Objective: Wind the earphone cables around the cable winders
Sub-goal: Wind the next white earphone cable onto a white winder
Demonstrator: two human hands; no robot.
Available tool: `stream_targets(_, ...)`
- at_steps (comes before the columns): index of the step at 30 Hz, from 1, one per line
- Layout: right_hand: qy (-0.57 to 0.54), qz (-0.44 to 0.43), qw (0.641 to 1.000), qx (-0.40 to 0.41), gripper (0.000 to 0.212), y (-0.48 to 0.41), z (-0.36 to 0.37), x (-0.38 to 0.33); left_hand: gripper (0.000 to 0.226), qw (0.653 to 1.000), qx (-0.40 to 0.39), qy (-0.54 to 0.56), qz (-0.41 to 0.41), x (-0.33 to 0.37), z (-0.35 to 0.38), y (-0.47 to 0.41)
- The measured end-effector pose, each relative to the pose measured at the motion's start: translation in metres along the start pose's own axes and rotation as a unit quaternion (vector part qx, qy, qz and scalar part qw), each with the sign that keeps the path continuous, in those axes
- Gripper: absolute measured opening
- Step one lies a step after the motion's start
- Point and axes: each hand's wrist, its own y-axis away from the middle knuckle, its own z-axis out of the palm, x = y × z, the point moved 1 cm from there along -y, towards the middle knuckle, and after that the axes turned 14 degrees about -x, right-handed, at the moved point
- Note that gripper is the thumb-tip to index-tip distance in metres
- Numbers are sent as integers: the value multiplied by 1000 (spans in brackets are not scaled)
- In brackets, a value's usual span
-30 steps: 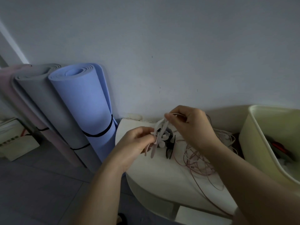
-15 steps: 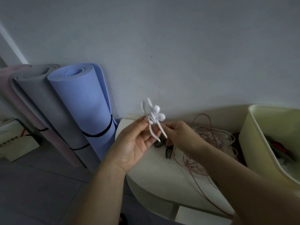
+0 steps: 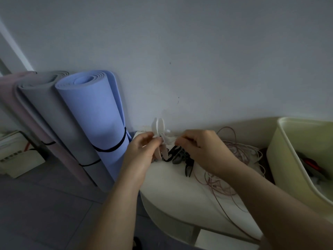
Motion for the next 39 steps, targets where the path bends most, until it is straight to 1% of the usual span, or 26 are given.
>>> stream_targets(1,-9,2,1000,17,21,0,-3,1,53,1000,-23,-13,-7,0,1,1)
stream_targets(3,-27,7,998,50,17,0,-9,3,57,995,-68,-71,-15,0,3,4)
stream_targets(5,-38,10,997,70,14,1,-12,5,45,988,-102,-112,-15,0,7,6)
stream_targets(7,-51,14,995,89,13,3,-14,6,28,985,-129,-113,-1,2,11,8)
stream_targets(10,-87,30,988,120,12,2,-15,9,19,984,-148,-100,16,6,14,11)
stream_targets(11,-107,37,986,121,12,1,-15,10,18,984,-150,-94,19,7,14,12)
stream_targets(14,-160,42,982,88,7,-2,-16,11,17,983,-159,-87,21,11,12,14)
stream_targets(17,-169,24,983,68,11,0,-16,12,18,983,-159,-85,21,12,10,15)
stream_targets(19,-182,21,982,52,17,0,-16,14,20,985,-163,-58,16,12,10,16)
stream_targets(20,-206,21,977,38,22,-1,-16,16,21,984,-172,-36,9,13,11,17)
stream_targets(22,-305,22,952,-15,35,-2,-17,19,24,979,-202,3,-3,14,13,20)
stream_targets(24,-417,26,903,-95,42,-2,-18,21,26,972,-233,22,-6,15,12,22)
stream_targets(25,-457,32,879,-130,42,0,-20,22,26,969,-247,24,-7,16,11,23)
stream_targets(27,-502,57,846,-171,38,2,-23,25,23,963,-269,18,-4,16,9,25)
stream_targets(29,-507,74,835,-203,43,4,-24,29,21,956,-292,6,3,13,8,24)
stream_targets(30,-502,75,834,-217,49,4,-24,31,26,953,-303,2,4,12,7,23)
stream_targets(31,-495,75,835,-228,51,5,-24,31,33,951,-309,1,1,11,7,23)
stream_targets(32,-480,75,843,-231,44,5,-23,30,39,950,-311,0,-5,10,6,22)
stream_targets(33,-454,83,858,-224,31,6,-22,28,42,949,-314,-5,-12,9,6,21)
stream_targets(34,-412,89,882,-210,19,6,-21,25,42,947,-319,-17,-19,8,6,21)
stream_targets(35,-357,95,909,-194,15,7,-20,21,40,946,-321,-37,-25,8,6,20)
stream_targets(37,-240,100,953,-154,15,7,-17,17,31,949,-306,-72,-34,5,6,19)
stream_targets(39,-177,94,974,-109,16,6,-13,13,30,956,-282,-66,-31,6,5,17)
